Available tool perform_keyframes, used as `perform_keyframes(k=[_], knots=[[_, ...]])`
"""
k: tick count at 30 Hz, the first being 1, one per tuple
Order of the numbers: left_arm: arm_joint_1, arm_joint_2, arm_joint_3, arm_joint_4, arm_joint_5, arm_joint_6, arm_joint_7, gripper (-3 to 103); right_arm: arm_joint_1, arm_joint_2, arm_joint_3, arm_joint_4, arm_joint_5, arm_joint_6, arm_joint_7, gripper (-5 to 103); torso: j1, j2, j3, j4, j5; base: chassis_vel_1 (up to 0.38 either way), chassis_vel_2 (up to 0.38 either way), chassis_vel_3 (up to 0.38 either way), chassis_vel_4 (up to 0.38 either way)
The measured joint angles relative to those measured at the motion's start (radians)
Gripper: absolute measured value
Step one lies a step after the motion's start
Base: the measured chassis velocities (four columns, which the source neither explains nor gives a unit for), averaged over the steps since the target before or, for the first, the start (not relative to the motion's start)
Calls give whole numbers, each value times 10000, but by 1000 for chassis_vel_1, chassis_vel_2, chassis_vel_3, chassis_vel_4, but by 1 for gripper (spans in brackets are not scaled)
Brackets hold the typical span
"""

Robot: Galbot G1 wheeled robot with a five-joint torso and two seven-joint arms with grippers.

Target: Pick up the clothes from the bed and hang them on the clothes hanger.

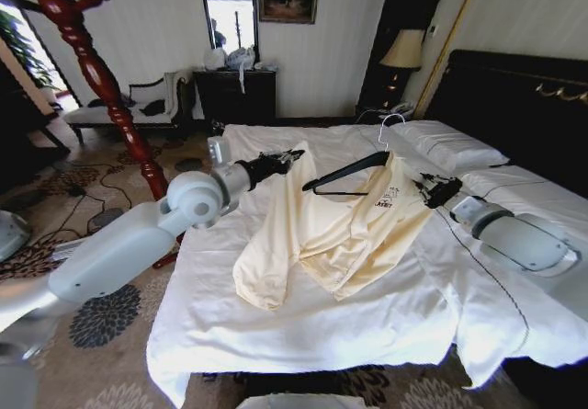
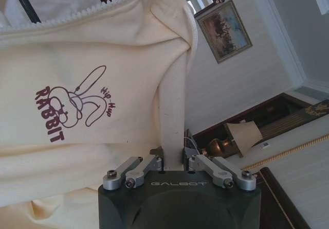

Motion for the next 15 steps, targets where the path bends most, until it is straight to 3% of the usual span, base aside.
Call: perform_keyframes(k=[9, 15], knots=[[-1227, -1481, 1361, 545, 774, 161, -335, 1, -29, 227, -25, 144, 124, -203, 9, 18, 0, 1, 0, 4, 0, 0, 0, 0, 0], [-1679, -2125, 1827, 622, 645, 390, -792, 1, -2, 288, -73, 271, 449, -353, 134, 18, 0, 1, 0, 3, 0, 0, 0, 0, 0]])
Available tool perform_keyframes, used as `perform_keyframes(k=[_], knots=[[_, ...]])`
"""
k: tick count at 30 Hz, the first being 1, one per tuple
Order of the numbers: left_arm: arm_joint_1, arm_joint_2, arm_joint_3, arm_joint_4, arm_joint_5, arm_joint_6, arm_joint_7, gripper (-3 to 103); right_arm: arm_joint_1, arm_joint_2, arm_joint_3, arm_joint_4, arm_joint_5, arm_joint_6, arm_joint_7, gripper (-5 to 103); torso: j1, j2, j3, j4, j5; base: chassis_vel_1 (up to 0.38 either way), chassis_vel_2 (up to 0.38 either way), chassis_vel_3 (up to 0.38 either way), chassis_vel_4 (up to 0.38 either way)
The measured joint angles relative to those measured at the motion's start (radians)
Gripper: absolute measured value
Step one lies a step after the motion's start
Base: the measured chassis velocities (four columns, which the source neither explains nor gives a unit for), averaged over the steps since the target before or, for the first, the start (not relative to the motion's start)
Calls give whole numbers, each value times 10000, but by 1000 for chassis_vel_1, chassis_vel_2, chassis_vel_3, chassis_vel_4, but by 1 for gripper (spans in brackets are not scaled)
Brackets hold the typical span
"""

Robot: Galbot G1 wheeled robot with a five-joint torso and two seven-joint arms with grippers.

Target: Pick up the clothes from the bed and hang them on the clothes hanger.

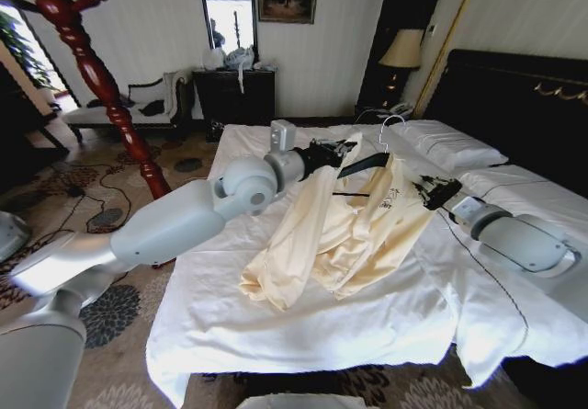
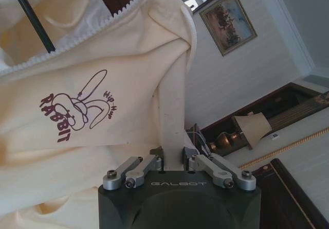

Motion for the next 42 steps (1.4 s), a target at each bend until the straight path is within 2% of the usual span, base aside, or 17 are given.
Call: perform_keyframes(k=[3, 11, 13, 14, 16, 18, 19, 25, 28, 29, 31, 33, 34, 35, 37, 38, 42], knots=[[-66, -264, 322, -200, 13, 26, -120, 1, 58, 74, 9, 74, 275, -120, 120, 18, -1, 0, 0, -1, 0, 0, 0, 0, 0], [22, -72, 511, -1179, -76, 28, -238, 1, 142, 197, -78, -175, 301, -197, 164, 18, -1, 1, 0, 3, -7, 0, 0, 0, 0], [-36, -15, 521, -1714, -319, 28, -378, 1, 1097, 697, -1281, -403, 290, -260, 177, 18, -2, 2, -1, -2, -4, 0, 0, 0, 0], [-36, -15, 521, -1714, -319, 28, -378, 1, 1097, 697, -1281, -403, 290, -260, 177, 18, -2, 2, -1, -2, -4, 0, 0, 0, 0], [-99, -14, 521, -1981, -447, 36, -414, 1, 2684, 1286, -2770, -605, 339, -400, 266, 18, -3, 1, -1, -2, 3, 0, 0, 0, 0], [-107, -11, 527, -1996, -440, 48, -416, 1, 2983, 1422, -3024, -630, 355, -422, 293, 18, -3, 1, -2, -1, 0, 0, 0, 0, 0], [-89, 37, 570, -1960, -352, 111, -418, 1, 3734, 1677, -3726, -689, 437, -503, 358, 18, -2, 1, -1, 4, -1, 0, 0, 0, 0], [411, 424, 557, -1619, 24, 317, -401, -1, 4176, 1803, -4131, -680, 481, -540, 375, 18, 0, 0, 0, 2, -6, 0, 0, 0, 0], [825, 563, 545, -1646, 151, 435, -167, 14, 4169, 1794, -4104, -626, 469, -540, 364, 18, -2, 1, -1, -1, -5, 0, 0, 0, 0], [825, 563, 545, -1646, 151, 435, -167, 14, 4169, 1794, -4104, -626, 469, -540, 364, 18, -2, 1, -1, -1, -5, 0, 0, 0, 0], [1051, 564, 561, -1789, 141, 375, -40, 24, 4209, 1801, -4096, -626, 466, -538, 358, 18, -2, 1, 0, 0, -5, 0, 0, 0, 0], [1155, 565, 581, -1853, 143, 311, -16, 24, 4221, 1802, -4082, -627, 466, -530, 351, 18, -1, 0, 0, 0, -5, 0, 0, 0, 0], [1269, 626, 637, -1958, 158, 292, 27, 34, 4223, 1800, -4041, -627, 466, -520, 337, 18, -1, 1, 0, -1, -5, 0, 0, 0, 0], [1299, 674, 666, -1990, 167, 297, 73, 34, 4223, 1795, -4022, -624, 466, -517, 327, 18, -1, 1, 0, -1, -4, 0, 0, 0, 0], [1338, 959, 707, -2242, -109, 616, 354, 45, 4199, 1783, -3956, -575, 464, -508, 289, 18, -1, 0, 0, -2, -4, 0, 0, 0, 0], [1338, 959, 707, -2242, -109, 616, 354, 45, 4199, 1783, -3956, -575, 464, -508, 289, 18, -1, 0, 0, -2, -4, 0, 0, 0, 0], [1291, 1434, 640, -2741, -519, 881, 811, 62, 4111, 1782, -3857, -472, 456, -475, 268, 18, -2, 1, -1, 4, -5, 0, 0, 0, 0]])
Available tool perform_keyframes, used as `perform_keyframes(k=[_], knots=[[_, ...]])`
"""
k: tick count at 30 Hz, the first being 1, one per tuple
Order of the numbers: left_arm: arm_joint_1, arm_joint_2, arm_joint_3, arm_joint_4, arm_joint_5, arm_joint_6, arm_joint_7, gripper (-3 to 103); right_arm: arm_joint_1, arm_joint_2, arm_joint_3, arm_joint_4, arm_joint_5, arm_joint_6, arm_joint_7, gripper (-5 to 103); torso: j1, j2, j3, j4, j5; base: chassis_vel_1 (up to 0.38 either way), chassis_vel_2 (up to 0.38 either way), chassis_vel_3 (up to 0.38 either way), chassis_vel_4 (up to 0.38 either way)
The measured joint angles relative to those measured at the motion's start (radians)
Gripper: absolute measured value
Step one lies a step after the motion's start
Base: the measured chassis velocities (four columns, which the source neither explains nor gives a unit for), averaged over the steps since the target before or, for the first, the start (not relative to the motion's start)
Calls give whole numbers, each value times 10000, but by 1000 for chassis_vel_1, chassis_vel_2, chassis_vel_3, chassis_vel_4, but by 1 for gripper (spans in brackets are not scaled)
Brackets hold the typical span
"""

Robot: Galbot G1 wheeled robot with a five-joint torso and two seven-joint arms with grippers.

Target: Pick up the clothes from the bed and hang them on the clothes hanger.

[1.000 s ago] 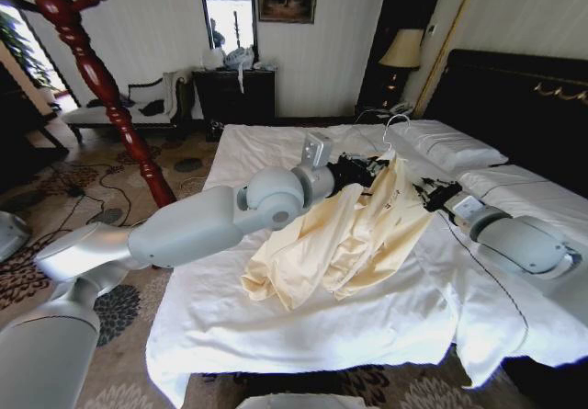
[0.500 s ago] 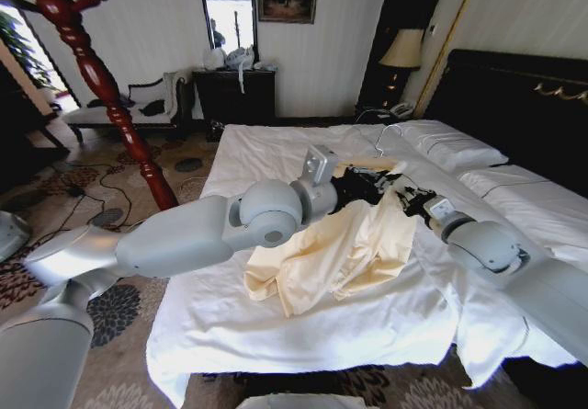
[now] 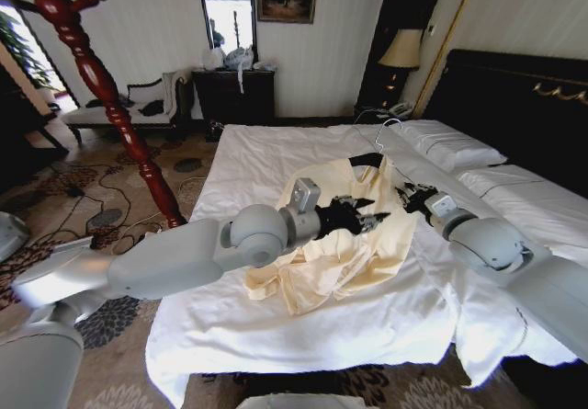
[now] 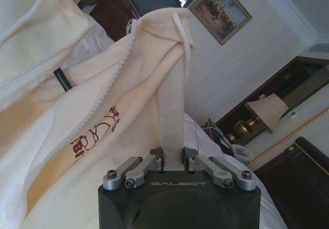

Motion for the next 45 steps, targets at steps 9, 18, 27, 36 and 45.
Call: perform_keyframes(k=[9, 18, 27, 36, 45], knots=[[587, 1216, -1629, -473, -478, -215, -22, 97, -910, -245, 864, 348, -201, 228, -62, 18, 0, 0, 0, -1, 0, 0, 0, 0, 0], [1286, 2654, -3010, 164, -840, -657, 474, 100, -2115, -443, 1783, 688, -951, 801, -146, 18, 0, 0, 0, 0, -2, 0, 0, 0, 0], [965, 2409, -2490, 1102, -448, -654, 1390, 100, -2899, -608, 2313, 1104, -1461, 1109, -224, 18, 0, -1, 1, -5, 0, 0, 0, 0, 0], [171, 1980, -1783, 1540, -1298, -69, 1841, 100, -3102, -643, 2483, 1540, -1482, 1173, -169, 18, 0, -1, 0, -3, 3, 0, 0, 0, 0], [-52, 1907, -1474, 1820, -1748, 448, 2081, 100, -3060, -587, 2426, 1585, -1574, 1344, -176, 18, 1, -2, 0, -1, 1, 0, 0, 0, 0]])
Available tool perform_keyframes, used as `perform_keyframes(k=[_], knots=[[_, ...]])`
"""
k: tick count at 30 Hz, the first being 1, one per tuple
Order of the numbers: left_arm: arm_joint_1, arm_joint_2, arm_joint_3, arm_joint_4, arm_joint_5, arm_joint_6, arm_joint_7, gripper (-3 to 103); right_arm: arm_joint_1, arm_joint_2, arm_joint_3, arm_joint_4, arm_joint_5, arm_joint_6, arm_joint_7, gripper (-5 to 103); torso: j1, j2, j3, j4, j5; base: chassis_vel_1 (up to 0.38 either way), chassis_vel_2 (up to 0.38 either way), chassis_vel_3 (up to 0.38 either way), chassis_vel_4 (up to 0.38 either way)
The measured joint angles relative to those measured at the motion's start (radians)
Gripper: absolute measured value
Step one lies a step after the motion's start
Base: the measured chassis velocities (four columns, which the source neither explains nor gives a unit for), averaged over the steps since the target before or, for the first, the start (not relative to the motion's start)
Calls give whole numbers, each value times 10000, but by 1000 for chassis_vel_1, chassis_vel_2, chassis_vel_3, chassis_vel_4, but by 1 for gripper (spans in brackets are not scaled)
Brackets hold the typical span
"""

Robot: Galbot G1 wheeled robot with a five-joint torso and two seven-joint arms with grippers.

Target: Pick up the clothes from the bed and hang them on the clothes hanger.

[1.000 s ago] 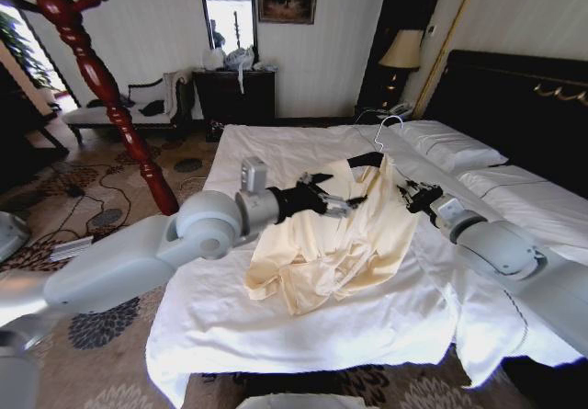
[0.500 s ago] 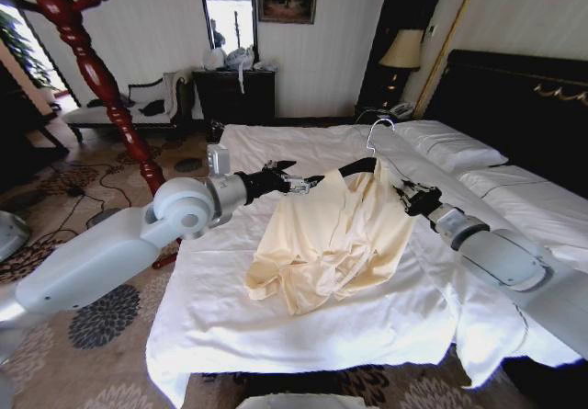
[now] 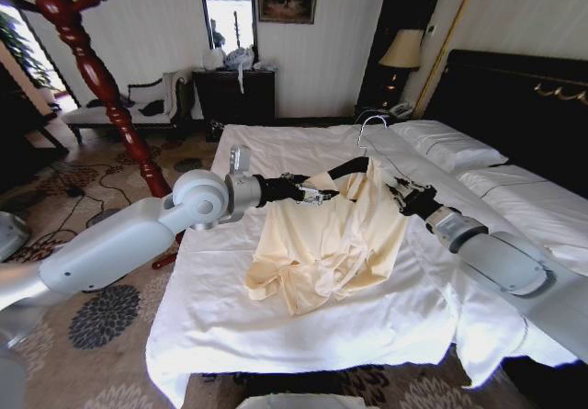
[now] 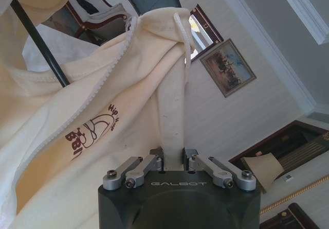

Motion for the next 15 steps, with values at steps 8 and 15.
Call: perform_keyframes(k=[8, 15], knots=[[-425, -324, 551, 528, 786, -223, 525, 100, -69, 7, -15, 109, 191, 52, -2, 18, 1, 0, 0, -3, 0, 0, 0, 0, 0], [-1097, -570, 1765, 816, 2137, -1037, 993, 74, -163, 22, 7, 192, -87, 134, -41, 18, 1, 0, 1, -1, 2, 0, 0, 0, 0]])
